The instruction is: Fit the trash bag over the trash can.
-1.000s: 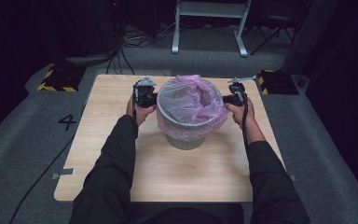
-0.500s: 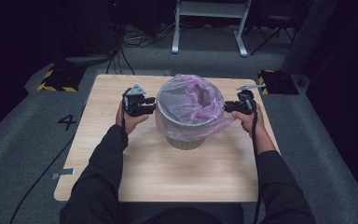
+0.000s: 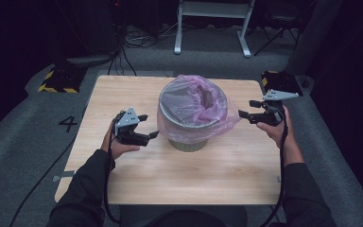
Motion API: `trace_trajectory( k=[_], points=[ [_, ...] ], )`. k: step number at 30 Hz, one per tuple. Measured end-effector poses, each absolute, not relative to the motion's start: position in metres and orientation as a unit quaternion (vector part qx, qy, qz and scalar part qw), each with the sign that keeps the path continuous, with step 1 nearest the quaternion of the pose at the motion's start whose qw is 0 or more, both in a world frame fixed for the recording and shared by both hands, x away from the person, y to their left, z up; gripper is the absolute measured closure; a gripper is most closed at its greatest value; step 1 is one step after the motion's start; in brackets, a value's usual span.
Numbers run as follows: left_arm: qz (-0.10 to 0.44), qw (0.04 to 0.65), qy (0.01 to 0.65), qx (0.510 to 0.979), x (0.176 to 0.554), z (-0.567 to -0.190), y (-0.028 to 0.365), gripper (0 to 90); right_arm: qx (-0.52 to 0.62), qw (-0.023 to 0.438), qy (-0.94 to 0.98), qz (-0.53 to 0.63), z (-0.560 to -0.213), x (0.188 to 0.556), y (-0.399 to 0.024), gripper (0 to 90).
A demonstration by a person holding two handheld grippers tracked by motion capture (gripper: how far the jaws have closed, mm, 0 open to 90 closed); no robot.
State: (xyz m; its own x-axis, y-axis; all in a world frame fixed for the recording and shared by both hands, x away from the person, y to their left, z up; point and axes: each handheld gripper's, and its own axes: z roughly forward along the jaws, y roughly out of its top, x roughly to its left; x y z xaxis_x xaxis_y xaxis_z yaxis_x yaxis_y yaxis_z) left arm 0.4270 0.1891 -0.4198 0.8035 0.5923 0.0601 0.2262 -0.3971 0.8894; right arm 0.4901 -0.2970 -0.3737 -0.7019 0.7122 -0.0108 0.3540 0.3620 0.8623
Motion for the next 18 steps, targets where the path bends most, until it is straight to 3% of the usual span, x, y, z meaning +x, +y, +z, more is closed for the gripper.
trace_trajectory(
  k=[6,9,11,14,16,18],
  points=[
    [0.190,0.490,0.217,0.823,0.402,-0.419,0.172,20.3,0.248,0.170,0.824,0.481,-0.372,0.461,-0.288,28.5],
    [0.203,0.479,0.207,0.829,0.399,-0.420,0.160,24.1,0.208,0.155,0.839,0.479,-0.374,0.447,-0.279,27.8],
    [0.214,0.474,0.201,0.830,0.400,-0.421,0.155,34.5,0.190,0.154,0.844,0.478,-0.376,0.440,-0.272,28.9],
    [0.218,0.472,0.196,0.832,0.404,-0.423,0.151,52.7,0.174,0.167,0.845,0.478,-0.377,0.434,-0.263,45.4],
    [0.219,0.467,0.187,0.836,0.406,-0.424,0.151,69.4,0.153,0.171,0.845,0.484,-0.378,0.431,-0.259,66.5],
    [0.227,0.464,0.184,0.836,0.406,-0.424,0.150,78.9,0.149,0.179,0.843,0.485,-0.379,0.429,-0.256,74.3]
  ],
)
